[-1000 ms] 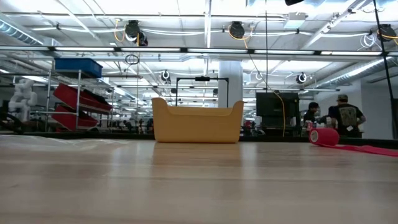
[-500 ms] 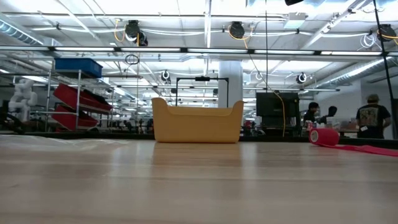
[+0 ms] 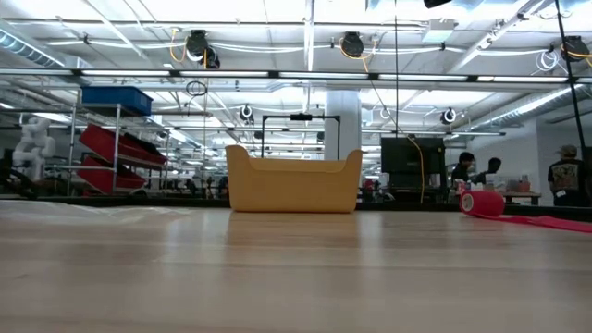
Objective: Roll bandage
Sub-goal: Roll the green bandage
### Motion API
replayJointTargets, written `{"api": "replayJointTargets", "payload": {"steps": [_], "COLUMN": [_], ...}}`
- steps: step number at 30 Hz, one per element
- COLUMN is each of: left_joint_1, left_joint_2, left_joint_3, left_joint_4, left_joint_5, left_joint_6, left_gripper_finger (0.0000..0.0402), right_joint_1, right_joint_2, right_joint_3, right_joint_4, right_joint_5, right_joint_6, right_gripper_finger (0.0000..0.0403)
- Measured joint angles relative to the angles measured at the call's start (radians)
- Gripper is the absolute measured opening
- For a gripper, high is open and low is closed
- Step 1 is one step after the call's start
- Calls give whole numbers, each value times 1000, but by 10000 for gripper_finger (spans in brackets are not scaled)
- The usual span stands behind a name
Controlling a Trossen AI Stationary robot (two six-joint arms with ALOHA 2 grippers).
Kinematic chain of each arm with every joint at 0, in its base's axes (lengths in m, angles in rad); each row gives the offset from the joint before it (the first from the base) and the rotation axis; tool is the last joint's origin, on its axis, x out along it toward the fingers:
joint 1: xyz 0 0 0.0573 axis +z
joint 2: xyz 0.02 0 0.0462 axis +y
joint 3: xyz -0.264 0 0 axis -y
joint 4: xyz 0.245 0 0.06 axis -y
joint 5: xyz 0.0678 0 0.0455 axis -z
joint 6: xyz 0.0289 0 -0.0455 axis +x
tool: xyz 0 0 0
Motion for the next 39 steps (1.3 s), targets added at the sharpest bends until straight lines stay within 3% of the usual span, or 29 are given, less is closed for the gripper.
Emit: {"api": "replayJointTargets", "payload": {"steps": [16,24,30,39], "left_joint_1": [4,2,0,1], "left_joint_2": [0,0,0,0], "left_joint_3": [0,0,0,0], "left_joint_4": [-3,-7,-3,35], "left_joint_5": [-113,-109,-83,-100], "left_joint_6": [33,52,52,52], "left_gripper_finger": [108,45,22,19], "right_joint_1": [0,0,0,0], "right_joint_2": [0,0,0,0], "right_joint_3": [0,0,0,0], "right_joint_4": [-1,-1,0,-1], "right_joint_5": [0,0,0,0], "right_joint_6": [0,1,1,1], "right_gripper_finger": [11,11,11,11]}}
